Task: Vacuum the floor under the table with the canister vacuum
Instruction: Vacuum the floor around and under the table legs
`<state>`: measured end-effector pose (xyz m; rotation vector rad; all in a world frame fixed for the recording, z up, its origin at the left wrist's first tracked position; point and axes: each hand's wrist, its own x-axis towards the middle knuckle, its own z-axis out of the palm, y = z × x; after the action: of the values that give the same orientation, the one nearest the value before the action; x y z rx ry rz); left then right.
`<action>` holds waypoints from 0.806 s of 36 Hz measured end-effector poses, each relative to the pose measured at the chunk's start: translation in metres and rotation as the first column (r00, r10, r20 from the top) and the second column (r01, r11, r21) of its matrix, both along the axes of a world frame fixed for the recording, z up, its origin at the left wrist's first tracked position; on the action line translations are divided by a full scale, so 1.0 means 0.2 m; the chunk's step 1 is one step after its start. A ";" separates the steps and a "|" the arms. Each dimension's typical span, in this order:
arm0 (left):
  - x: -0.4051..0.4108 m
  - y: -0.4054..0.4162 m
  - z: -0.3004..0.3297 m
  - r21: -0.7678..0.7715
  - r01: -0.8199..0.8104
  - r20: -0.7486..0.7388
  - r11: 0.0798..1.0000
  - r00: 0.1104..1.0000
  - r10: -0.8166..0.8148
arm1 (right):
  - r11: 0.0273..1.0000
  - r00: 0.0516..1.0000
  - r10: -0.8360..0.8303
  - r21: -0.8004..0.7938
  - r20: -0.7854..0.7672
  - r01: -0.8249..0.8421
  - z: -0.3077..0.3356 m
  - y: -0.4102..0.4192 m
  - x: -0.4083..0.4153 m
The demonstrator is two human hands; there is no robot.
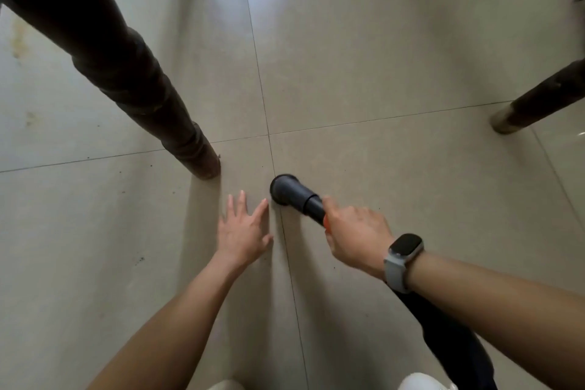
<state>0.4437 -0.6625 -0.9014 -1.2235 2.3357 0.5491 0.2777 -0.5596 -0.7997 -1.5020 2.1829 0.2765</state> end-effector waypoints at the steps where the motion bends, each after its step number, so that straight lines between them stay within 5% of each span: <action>1: -0.01 0.00 0.00 -0.018 0.014 -0.016 1.000 1.000 -0.014 | 1.000 1.000 0.006 0.011 0.016 -0.006 0.01 0.01 -0.01; 10: -0.12 -0.02 -0.04 -0.072 0.185 -0.065 0.980 0.980 -0.189 | 0.951 0.952 -0.306 0.053 0.005 0.305 0.00 0.04 -0.40; 29: -0.30 -0.11 -0.05 -0.132 0.177 0.018 0.975 0.984 -0.176 | 0.947 0.946 -0.320 0.023 0.052 0.319 -0.04 0.06 -0.42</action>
<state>0.3845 -0.6835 -0.9114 -1.0572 2.4791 0.3337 0.1929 -0.5476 -0.8075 -1.1082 2.3291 0.1392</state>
